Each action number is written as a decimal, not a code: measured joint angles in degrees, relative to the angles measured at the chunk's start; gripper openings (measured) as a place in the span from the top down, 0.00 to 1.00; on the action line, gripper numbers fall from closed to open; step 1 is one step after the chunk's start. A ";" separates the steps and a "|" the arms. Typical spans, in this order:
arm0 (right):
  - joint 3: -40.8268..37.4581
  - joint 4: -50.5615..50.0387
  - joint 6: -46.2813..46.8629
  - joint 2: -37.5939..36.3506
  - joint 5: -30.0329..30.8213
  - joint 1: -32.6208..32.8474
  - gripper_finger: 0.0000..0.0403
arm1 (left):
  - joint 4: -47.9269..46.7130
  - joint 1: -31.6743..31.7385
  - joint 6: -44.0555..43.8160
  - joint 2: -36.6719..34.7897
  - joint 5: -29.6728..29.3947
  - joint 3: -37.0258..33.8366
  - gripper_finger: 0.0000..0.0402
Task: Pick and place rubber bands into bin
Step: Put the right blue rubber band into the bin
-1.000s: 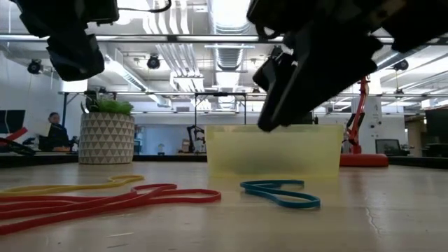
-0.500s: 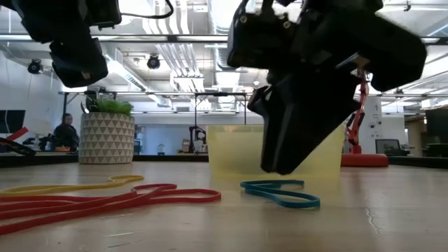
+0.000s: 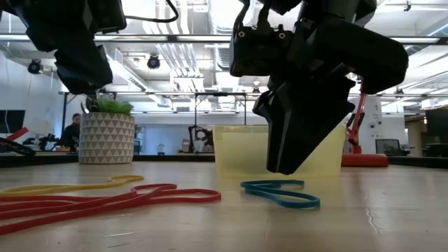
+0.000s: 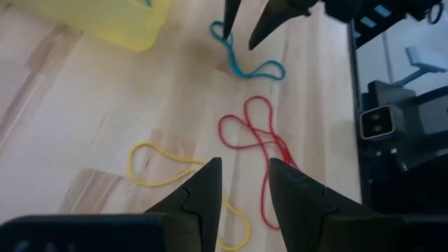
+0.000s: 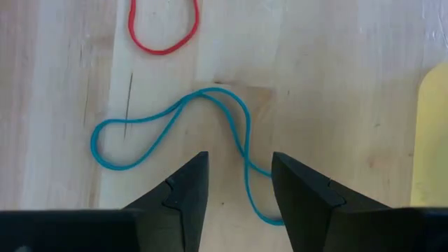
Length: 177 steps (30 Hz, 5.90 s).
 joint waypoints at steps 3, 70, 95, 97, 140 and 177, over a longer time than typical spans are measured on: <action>0.00 0.20 -0.88 0.00 -0.67 0.02 0.65 | 0.19 0.00 -0.04 0.63 -0.02 -0.02 0.75; 4.99 -4.58 -0.70 4.32 -1.40 0.24 0.66 | 1.28 0.00 1.55 1.00 -0.22 -0.20 0.75; 11.95 -18.10 15.37 1.38 10.01 0.92 0.66 | 1.23 0.04 1.53 0.96 -0.42 -0.21 0.75; 12.00 -18.41 22.16 1.38 10.00 1.74 0.67 | 1.15 0.04 1.53 0.96 -0.42 -0.24 0.75; 6.64 -8.28 63.31 4.85 7.99 2.69 0.50 | 1.63 -0.35 2.95 0.92 0.28 -4.07 0.75; 10.56 -17.13 50.58 8.55 -0.17 1.99 0.50 | 1.55 -0.37 5.60 0.92 0.72 -4.00 0.75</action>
